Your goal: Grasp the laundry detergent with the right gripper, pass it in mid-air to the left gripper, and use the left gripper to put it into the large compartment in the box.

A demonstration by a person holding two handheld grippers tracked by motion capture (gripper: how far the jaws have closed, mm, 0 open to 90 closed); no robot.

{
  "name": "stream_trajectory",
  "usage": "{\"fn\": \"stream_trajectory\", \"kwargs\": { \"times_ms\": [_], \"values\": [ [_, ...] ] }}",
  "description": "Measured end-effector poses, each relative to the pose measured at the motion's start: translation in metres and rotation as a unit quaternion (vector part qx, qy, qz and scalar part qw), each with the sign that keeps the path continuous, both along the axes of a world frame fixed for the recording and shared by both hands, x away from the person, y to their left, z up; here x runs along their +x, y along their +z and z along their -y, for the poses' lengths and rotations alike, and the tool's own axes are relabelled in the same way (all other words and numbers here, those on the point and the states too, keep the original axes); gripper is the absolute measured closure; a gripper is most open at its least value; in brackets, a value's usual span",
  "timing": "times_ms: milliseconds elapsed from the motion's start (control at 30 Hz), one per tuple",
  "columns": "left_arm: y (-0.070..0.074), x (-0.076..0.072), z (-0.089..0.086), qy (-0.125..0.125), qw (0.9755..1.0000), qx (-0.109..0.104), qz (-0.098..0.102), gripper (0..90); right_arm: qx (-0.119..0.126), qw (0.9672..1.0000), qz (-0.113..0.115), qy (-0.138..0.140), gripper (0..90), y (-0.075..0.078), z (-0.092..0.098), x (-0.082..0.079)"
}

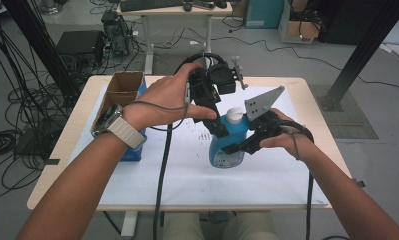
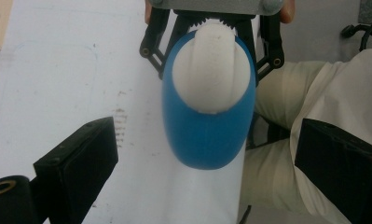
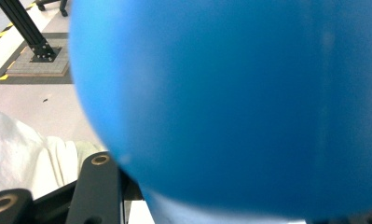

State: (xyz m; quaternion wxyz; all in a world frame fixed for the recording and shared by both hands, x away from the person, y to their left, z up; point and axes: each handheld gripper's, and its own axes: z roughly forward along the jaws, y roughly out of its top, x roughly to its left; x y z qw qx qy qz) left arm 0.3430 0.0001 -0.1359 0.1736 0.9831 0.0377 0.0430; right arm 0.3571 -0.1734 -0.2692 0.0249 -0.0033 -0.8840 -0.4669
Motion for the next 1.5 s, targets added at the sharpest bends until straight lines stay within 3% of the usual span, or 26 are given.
{"fn": "stream_trajectory", "kwargs": {
  "times_ms": [1500],
  "values": [
    [-0.0020,0.0044,0.0018,0.004,0.9999,0.013,-0.006,6.9,-0.012,0.9999,-0.004,0.003,43.7,-0.0049,-0.0044,0.0018]
  ]
}}
